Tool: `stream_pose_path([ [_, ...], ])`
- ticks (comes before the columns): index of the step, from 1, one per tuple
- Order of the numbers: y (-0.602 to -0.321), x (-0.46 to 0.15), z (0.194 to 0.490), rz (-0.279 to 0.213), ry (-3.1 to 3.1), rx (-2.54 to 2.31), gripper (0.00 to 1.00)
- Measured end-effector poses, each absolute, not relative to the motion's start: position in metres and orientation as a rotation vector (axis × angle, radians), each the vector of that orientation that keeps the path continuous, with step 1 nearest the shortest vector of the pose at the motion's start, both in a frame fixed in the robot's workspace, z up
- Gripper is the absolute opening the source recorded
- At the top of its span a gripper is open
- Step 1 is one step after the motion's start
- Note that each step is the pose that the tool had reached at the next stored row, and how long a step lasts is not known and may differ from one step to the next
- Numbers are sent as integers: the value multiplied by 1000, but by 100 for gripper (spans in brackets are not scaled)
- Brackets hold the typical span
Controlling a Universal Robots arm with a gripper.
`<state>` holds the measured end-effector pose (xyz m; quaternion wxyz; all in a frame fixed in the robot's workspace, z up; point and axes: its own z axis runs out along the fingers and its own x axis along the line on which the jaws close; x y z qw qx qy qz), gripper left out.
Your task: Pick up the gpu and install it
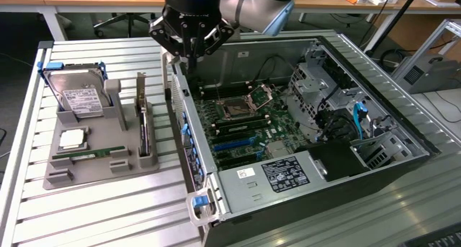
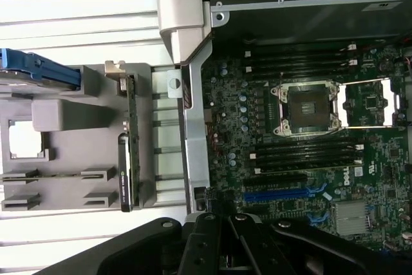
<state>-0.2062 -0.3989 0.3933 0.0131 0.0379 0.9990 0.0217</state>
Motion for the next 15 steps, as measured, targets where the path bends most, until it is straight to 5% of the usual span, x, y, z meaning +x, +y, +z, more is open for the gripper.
stream_pose_path([
  [15,-399,-212,393,68,3112,118,11],
])
